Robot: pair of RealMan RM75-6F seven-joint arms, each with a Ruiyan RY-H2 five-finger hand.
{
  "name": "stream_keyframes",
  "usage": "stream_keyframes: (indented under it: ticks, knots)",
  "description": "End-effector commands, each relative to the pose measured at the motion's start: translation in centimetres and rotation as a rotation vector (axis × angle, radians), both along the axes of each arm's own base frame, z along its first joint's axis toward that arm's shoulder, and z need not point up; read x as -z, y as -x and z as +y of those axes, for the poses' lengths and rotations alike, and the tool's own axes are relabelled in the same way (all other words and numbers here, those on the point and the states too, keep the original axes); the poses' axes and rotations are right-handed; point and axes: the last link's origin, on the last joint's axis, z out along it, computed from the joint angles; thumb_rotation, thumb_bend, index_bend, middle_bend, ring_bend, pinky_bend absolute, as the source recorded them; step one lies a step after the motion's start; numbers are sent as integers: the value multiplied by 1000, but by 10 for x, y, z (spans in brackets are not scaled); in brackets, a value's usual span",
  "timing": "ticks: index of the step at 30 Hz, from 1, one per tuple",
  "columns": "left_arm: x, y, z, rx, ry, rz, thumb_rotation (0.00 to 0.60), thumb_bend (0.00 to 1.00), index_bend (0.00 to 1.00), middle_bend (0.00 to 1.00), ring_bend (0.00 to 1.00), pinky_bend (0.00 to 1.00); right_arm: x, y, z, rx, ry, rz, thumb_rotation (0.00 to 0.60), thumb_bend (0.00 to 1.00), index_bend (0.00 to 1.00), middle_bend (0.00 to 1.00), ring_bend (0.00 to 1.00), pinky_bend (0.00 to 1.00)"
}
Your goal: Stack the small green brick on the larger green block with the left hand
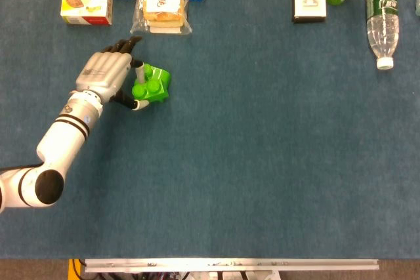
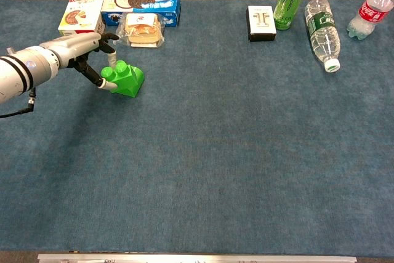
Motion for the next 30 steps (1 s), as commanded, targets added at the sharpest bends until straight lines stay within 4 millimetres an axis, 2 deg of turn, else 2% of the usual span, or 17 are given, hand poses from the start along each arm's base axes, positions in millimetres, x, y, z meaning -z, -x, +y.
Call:
stream_keyframes:
  ticks: [1,7,13,20,30]
  knots:
    - [-2,3,0,-6,-2,1,600,194,617,3,0,121,0,0,0,-1,0,0,600,186,283,344,271,451]
    - [-7,8,0,-12,-10,-1,600,194,617,3,0,121,0,0,1,-1,2,-1,600,186,283,344,271,451]
    - [-7,-7,-4,18,5,-42,600,194,618,5,0,121,0,-1,1,-2,2,-1,600,186,283,344,271,451]
    - [3,-18,-2,36,18,-45,600,193,618,5,0,121,-1,-1,1,-2,4,-3,600,186,283,344,271,451]
    - [11,-11,3,9,23,-23,600,193,619,5,0,121,-2,0,1,-2,7,-4,600,185,283,344,271,451]
